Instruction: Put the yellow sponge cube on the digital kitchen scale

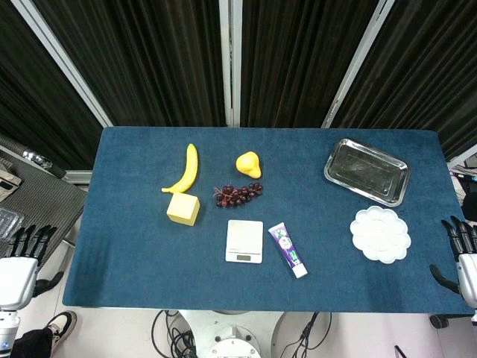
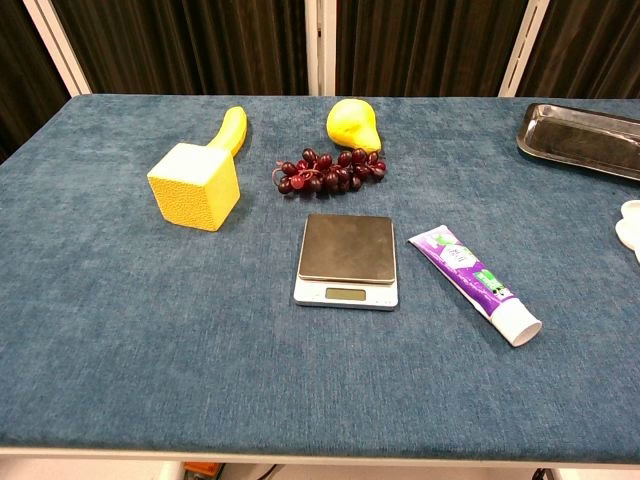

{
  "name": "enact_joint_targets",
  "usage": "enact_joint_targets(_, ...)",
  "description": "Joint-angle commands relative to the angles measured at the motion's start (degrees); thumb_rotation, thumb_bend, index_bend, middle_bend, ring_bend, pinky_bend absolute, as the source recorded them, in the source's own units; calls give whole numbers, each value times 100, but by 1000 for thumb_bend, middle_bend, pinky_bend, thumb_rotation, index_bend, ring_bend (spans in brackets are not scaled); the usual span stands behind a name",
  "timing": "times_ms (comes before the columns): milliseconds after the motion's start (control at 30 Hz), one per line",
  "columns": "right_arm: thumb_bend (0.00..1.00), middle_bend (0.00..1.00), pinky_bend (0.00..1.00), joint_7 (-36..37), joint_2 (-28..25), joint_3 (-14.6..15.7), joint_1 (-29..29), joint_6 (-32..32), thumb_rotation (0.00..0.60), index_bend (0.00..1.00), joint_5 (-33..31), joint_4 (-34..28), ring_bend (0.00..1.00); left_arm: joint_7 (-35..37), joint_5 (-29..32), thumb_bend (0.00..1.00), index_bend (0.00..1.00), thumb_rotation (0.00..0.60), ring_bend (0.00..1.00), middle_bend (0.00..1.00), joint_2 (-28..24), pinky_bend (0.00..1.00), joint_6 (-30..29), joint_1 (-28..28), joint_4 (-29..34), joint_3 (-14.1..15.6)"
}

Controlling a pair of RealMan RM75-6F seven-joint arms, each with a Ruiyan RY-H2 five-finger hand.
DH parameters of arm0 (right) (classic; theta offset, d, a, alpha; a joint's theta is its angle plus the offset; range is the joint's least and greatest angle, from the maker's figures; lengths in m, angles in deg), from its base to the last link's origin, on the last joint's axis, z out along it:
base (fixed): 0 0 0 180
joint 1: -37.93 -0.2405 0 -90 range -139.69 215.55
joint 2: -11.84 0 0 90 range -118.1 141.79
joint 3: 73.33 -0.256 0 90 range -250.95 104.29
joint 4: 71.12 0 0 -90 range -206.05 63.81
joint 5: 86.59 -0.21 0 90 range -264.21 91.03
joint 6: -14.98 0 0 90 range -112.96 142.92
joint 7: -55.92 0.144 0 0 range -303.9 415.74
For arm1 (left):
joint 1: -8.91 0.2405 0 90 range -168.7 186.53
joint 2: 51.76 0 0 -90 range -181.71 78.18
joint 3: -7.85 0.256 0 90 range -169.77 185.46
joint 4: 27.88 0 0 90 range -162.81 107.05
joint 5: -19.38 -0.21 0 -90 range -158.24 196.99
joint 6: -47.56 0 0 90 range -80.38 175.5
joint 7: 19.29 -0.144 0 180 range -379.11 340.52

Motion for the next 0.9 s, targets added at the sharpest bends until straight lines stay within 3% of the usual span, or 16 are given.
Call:
enact_joint_targets(33,175,0,0,-46,-9,-21,-20,40,600,0,39,-41,0,38,-9,194,85,600,0,76,-14,20,11,34,2,-9)
enact_joint_targets(267,179,0,0,19,-94,-38,-37,34,600,0,38,-167,0,26,-87,193,85,600,0,78,-28,20,33,72,52,-51)
enact_joint_targets(467,177,0,0,218,-231,-85,-110,-33,600,0,40,-308,0,-156,-270,193,85,600,0,90,-191,34,395,-128,434,-24)
enact_joint_targets(633,176,0,0,255,-299,-147,-183,-73,600,0,21,-370,0,-61,-1053,194,85,600,0,91,-121,102,804,-636,601,69)
enact_joint_targets(900,189,0,0,566,-440,-239,-236,-136,600,0,-98,-445,0,-267,-1810,196,85,600,0,91,348,127,2064,-1649,986,131)
